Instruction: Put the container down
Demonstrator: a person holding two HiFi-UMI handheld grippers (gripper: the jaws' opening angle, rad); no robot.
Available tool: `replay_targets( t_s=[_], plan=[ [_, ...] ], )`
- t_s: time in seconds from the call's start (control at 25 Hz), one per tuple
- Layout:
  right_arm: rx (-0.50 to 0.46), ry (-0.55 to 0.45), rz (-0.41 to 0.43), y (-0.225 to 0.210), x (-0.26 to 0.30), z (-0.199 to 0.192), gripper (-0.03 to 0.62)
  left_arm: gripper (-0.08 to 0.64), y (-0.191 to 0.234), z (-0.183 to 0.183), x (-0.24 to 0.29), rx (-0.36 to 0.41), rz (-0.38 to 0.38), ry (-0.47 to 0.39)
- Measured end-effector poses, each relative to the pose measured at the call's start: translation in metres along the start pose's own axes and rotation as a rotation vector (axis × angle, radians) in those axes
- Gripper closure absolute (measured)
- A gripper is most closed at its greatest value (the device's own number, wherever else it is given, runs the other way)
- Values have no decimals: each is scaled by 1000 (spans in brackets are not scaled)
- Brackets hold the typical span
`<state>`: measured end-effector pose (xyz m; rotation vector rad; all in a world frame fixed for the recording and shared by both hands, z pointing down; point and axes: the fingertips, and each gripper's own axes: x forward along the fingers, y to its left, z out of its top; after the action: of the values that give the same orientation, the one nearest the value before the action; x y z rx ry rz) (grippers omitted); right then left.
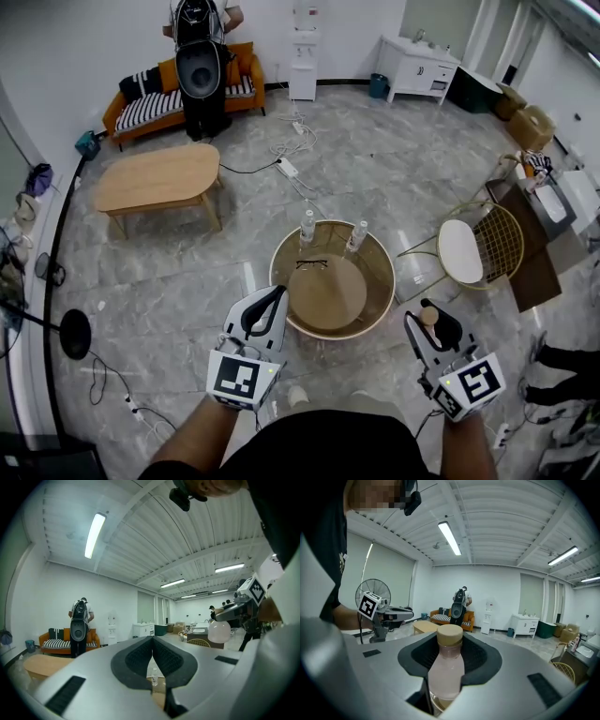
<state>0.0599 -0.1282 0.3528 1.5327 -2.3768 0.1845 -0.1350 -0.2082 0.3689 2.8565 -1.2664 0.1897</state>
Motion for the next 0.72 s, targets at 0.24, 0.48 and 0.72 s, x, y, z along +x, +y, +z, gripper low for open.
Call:
replay_targets(
  t_s=[0.24,0.48,0.72],
  plan=[
    [-19,-16,-33,-3,1,12,446,545,-2,6,2,1,-27,-31],
    [-20,-6,-32,-7,7,14,446,545,11,9,0,6,-7,-24],
    [-26,-8,-34,-9,10,19,446,545,20,13,-4,14,10,-26]
  ],
)
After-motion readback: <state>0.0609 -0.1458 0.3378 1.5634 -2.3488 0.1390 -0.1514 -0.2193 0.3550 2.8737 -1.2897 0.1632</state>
